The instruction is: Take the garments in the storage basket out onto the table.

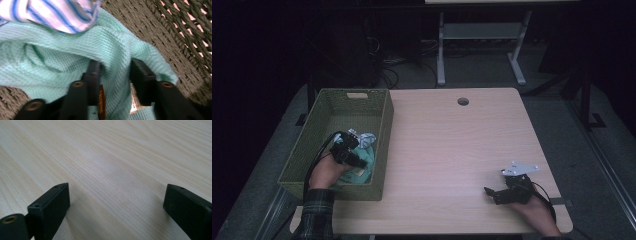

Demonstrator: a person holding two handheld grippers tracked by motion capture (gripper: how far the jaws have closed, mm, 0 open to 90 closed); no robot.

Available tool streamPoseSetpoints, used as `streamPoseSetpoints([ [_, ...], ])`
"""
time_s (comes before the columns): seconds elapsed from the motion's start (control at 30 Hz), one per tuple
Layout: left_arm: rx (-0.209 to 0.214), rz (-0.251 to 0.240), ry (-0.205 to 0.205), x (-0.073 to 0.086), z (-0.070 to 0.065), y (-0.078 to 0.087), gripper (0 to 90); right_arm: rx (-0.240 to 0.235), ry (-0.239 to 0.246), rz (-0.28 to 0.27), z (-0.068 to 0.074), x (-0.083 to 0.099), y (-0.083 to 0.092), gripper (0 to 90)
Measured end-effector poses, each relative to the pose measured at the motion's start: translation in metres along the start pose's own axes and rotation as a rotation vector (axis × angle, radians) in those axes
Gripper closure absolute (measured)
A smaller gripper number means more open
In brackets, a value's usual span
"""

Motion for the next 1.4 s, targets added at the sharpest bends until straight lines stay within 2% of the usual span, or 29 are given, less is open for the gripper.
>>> streamPoseSetpoints([
  [0.07, 0.008, -0.005, 0.015, 0.001, 0.0, 0.001, 72.7, 0.0, 0.0, 0.0, 0.0, 0.0, 0.0, 6.5],
  [0.17, 0.023, -0.016, 0.033, 0.001, 0.001, 0.004, 81.3, 0.0, 0.0, 0.0, 0.0, 0.0, 0.0, 6.5],
  [0.3, 0.049, -0.054, 0.053, 0.003, 0.004, 0.01, 83.2, 0.0, 0.0, 0.0, 0.0, 0.0, 0.0, 6.5],
  [0.37, 0.056, -0.083, 0.046, 0.004, 0.005, 0.014, 83.3, 0.0, 0.0, 0.0, 0.0, 0.0, 0.0, 6.5],
  [0.93, 0.177, -0.512, 0.139, 0.017, 0.019, 0.054, 83.7, 0.0, -0.001, 0.0, 0.0, 0.0, 0.0, 6.5],
  [1.17, 0.204, -0.604, 0.153, 0.022, 0.023, 0.063, 83.7, -0.001, -0.001, 0.001, 0.0, 0.0, 0.0, 6.5],
  [1.4, 0.207, -0.662, 0.157, 0.026, 0.025, 0.074, 83.8, -0.001, 0.0, 0.001, 0.0, 0.0, 0.0, 6.5],
])
Point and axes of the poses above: each handheld gripper's, and its own axes: y roughly backward along the jaws, x roughly out of its underside, z roughly to its left, the point moved 3 cm from there along -y, roughly forward along the jaws, and after that the axes turned 13 degrees about z, right-handed, at the moved point
